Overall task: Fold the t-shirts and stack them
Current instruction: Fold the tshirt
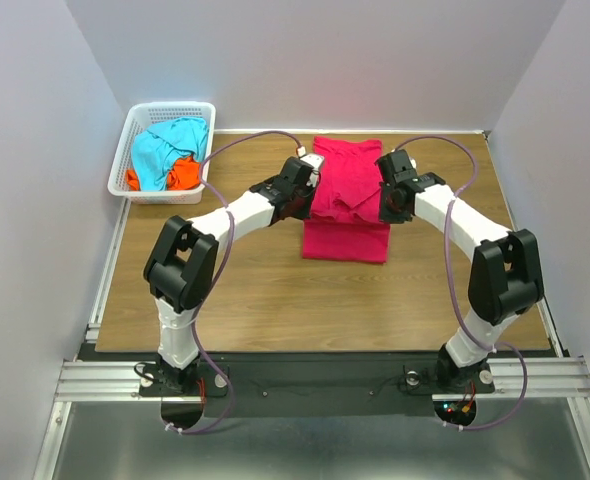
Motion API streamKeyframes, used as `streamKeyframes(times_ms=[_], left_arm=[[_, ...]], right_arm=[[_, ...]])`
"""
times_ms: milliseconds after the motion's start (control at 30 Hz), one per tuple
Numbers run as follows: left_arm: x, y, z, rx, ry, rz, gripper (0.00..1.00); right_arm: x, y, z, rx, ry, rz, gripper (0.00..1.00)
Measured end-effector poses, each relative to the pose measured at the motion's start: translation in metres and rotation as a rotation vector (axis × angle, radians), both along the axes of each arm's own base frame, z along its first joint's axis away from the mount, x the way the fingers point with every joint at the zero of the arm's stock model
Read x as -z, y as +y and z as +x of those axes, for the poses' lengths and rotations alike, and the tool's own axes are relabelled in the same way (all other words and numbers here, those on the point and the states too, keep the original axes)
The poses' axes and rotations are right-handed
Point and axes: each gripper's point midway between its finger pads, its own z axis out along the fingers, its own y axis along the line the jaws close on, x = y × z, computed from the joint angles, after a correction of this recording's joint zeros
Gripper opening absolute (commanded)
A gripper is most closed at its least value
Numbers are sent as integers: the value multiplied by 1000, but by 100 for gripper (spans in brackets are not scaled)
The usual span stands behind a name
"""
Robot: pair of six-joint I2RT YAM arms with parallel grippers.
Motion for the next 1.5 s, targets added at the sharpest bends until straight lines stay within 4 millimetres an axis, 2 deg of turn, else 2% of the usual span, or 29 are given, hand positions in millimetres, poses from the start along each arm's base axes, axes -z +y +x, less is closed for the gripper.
streamKeyframes(times_ms=[233,433,700,967,1033,1133,1200,1233,1500], left_arm=[[-1,-3,15,12,-47,-1,0],[14,-4,23,15,-51,10,0],[29,-9,32,26,-62,17,0],[22,-11,43,19,-106,-1,3],[21,-10,45,14,-114,-4,17],[21,-8,47,4,-120,-4,44],[22,-5,48,-8,-120,-2,53],[22,-3,49,-13,-120,-2,59],[20,3,54,-47,-128,-9,68]], right_arm=[[7,0,11,0,-10,-4,1],[18,-2,24,12,-12,-12,1],[37,-7,31,19,14,-30,1],[45,-7,36,14,16,-38,2],[43,-7,38,12,7,-37,4],[38,-6,43,5,-7,-40,10],[35,-6,46,2,-17,-45,15],[33,-6,48,0,-23,-46,23],[24,-4,57,-25,-49,-41,35]])
